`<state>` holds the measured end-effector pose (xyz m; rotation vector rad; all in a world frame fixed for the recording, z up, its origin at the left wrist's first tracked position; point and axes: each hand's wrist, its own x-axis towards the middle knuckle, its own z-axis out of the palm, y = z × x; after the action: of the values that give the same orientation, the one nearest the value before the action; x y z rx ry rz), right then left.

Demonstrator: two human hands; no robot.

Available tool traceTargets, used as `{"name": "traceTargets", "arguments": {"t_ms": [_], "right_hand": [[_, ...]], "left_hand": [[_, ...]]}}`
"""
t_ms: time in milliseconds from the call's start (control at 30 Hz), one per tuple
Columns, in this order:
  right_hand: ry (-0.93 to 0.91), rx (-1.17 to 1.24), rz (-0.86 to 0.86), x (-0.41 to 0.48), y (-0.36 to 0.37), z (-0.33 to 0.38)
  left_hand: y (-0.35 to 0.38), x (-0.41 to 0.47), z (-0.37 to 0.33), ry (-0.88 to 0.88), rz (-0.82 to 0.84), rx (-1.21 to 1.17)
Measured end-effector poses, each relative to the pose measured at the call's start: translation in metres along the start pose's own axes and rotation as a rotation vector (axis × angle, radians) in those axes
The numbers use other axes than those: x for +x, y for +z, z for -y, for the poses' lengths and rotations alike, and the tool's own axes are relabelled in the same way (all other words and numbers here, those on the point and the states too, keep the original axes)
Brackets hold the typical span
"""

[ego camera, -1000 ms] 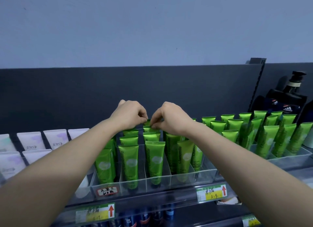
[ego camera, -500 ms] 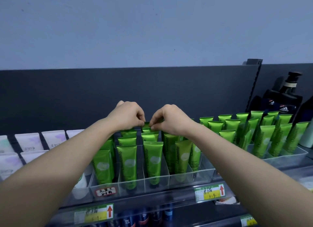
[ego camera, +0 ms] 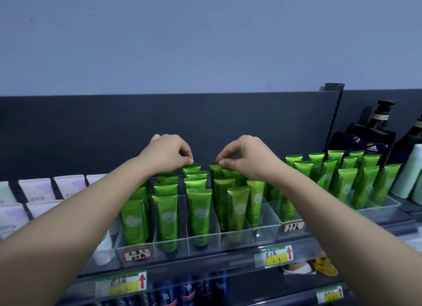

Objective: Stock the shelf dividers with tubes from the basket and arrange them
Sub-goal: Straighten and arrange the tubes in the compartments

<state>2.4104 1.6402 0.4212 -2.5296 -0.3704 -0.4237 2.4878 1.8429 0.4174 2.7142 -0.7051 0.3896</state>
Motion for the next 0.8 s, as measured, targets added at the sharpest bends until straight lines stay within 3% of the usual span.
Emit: {"name": "traceTargets", "arguments": {"t_ms": [100, 233, 467, 800], "right_hand": [[-0.001, -0.022, 0.024, -0.013, -0.005, -0.005], [-0.017, -0.053, 0.05, -0.015, -0.002, 0.0], [-0.052, -0.119, 0.115, 0.007, 0.023, 0.015], [-0.025, -0.101, 0.018, 0.016, 0.033, 0.007]], "left_hand": [[-0.002, -0.001, -0.009, 0.029, 0.042, -0.062], [-0.003, -0.001, -0.01, 0.066, 0.041, 0.057], [0.001, -0.002, -0.002, -0.029, 0.122, 0.175], [0.016, 0.0, -0.008, -0.015, -0.023, 0.113]]}}
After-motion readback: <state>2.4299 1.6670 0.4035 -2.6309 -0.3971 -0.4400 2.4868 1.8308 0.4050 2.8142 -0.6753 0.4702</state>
